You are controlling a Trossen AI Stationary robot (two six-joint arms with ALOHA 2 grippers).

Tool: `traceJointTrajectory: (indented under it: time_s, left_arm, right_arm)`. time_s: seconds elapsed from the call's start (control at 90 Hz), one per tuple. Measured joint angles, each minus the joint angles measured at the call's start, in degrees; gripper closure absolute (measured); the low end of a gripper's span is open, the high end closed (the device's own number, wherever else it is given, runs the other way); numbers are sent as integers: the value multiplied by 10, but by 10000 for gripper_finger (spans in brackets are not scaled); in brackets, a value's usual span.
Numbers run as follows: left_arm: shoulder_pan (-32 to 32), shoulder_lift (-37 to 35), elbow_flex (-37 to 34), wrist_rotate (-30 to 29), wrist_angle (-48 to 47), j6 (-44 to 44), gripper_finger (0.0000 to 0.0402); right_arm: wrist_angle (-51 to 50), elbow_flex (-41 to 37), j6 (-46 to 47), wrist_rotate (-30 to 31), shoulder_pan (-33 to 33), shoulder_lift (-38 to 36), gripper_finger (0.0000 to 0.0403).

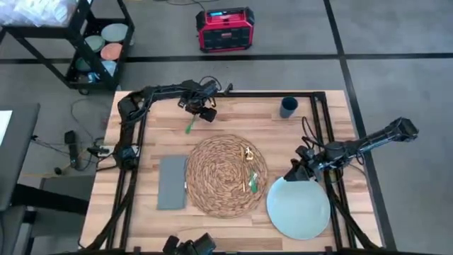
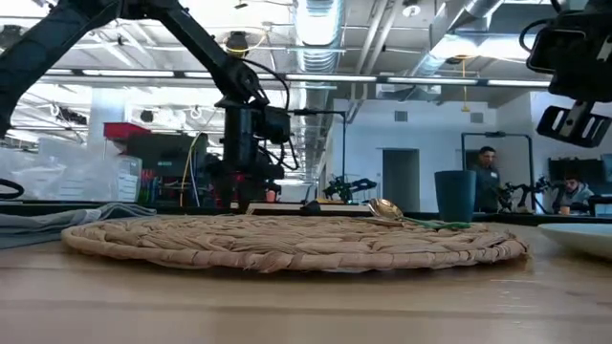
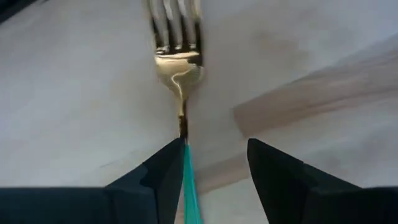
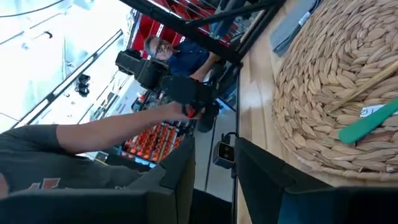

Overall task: Set table place
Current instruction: Put the green fork on the gray table napkin

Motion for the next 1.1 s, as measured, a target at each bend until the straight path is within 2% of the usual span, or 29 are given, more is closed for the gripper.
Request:
traceJointTrajectory:
  time_s: [0.367,0.656,0.944,1.1]
  left_arm:
    - [11,0,0,-9,5,42,239]
    - [11,2,54,-8,-18,96,239]
    - [36,11,54,-17,-27,138,240]
    - [47,33,54,20,-30,143,240]
  right_arm:
    - [1,0,2,0,0,0,300]
    - [0,0,11,0,0,0,300]
    - [0,0,11,0,0,0,300]
    - [0,0,15,0,0,0,300]
